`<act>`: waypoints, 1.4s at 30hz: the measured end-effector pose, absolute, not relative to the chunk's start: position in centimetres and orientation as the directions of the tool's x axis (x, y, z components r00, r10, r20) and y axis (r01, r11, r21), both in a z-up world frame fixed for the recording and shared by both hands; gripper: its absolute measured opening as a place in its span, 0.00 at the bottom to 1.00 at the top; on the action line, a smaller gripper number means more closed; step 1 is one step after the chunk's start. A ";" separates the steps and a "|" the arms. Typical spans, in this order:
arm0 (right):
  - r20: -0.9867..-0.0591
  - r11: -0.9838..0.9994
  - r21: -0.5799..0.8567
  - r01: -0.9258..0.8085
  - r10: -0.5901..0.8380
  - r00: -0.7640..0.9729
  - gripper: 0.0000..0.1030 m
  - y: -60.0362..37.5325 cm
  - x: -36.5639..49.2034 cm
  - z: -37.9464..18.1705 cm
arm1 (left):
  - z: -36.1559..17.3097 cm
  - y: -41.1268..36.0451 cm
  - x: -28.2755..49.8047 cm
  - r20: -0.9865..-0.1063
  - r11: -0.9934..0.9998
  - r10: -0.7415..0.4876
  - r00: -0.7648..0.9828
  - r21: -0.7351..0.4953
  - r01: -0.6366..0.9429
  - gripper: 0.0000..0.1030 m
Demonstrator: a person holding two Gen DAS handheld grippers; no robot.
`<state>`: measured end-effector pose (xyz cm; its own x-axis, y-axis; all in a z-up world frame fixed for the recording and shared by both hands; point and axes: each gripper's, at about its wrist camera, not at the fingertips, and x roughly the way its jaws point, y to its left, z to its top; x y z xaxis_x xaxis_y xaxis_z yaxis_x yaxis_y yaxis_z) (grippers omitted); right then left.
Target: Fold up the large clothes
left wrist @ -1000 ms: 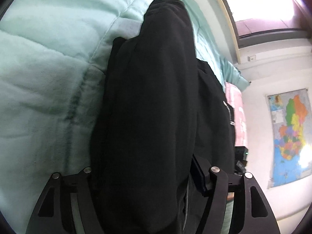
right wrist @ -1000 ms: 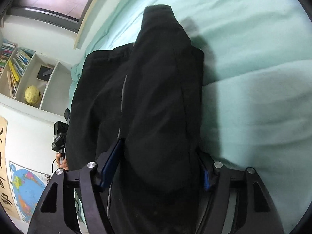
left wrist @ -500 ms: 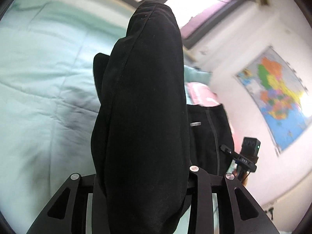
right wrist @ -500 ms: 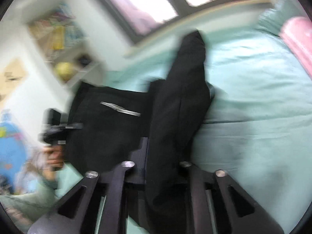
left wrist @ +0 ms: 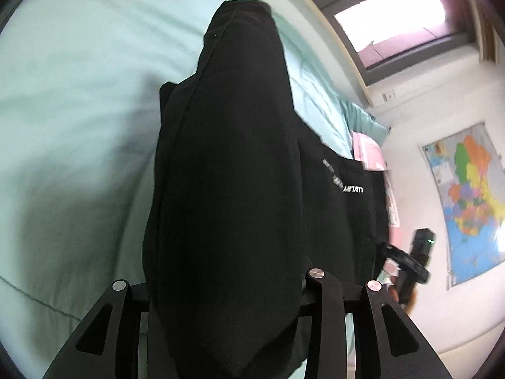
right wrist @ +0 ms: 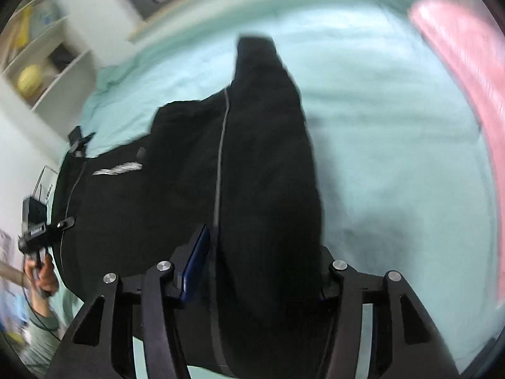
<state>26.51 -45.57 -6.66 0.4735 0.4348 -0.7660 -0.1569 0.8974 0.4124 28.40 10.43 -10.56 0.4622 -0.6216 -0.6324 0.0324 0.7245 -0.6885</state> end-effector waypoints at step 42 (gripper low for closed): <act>-0.658 0.774 0.622 -0.117 0.598 0.458 0.38 -46.4 21.7 -13.6 | -8.4 6.2 20.4 -0.595 0.687 -0.696 0.402 -0.715 0.131 0.41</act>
